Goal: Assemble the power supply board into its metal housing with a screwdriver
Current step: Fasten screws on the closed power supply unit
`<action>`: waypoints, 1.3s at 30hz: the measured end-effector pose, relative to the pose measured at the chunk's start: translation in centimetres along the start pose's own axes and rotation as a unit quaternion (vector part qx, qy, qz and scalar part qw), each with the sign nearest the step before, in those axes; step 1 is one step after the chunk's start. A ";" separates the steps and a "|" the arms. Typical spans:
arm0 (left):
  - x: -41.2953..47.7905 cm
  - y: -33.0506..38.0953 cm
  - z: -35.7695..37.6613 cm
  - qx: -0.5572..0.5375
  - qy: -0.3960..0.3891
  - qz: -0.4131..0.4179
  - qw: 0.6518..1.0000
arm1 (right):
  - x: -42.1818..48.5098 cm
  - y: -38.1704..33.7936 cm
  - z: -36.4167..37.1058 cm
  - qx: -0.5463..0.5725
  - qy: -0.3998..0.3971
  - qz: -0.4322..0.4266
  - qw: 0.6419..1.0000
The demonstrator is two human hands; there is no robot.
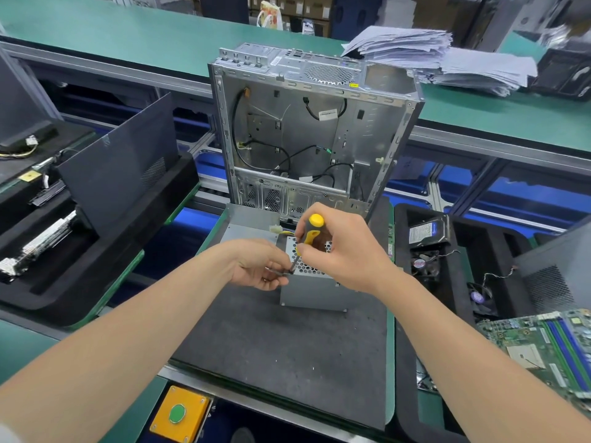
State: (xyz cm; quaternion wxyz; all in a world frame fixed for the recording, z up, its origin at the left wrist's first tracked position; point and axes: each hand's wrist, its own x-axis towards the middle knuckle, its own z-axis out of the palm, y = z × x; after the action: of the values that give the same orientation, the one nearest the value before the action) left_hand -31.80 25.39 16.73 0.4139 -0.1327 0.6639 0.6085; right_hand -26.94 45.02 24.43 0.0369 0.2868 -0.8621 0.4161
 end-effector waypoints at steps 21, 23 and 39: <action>-0.1 -0.1 -0.6 -0.004 -0.045 0.013 0.999 | 0.3 0.6 -0.1 -0.028 0.008 -0.010 1.000; 0.0 -0.2 -0.8 -0.001 -0.051 0.020 0.999 | 0.5 0.8 0.0 -0.027 0.009 -0.005 1.000; -0.3 -0.4 -1.5 0.017 -0.086 0.044 0.995 | 2.3 0.3 -0.6 -0.031 -0.066 -0.023 0.997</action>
State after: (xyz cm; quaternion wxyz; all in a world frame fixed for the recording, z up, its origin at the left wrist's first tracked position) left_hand -31.92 23.84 16.55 0.4448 -0.0432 0.6414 0.6236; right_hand -29.18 44.55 25.29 -0.0019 0.3326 -0.8681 0.3684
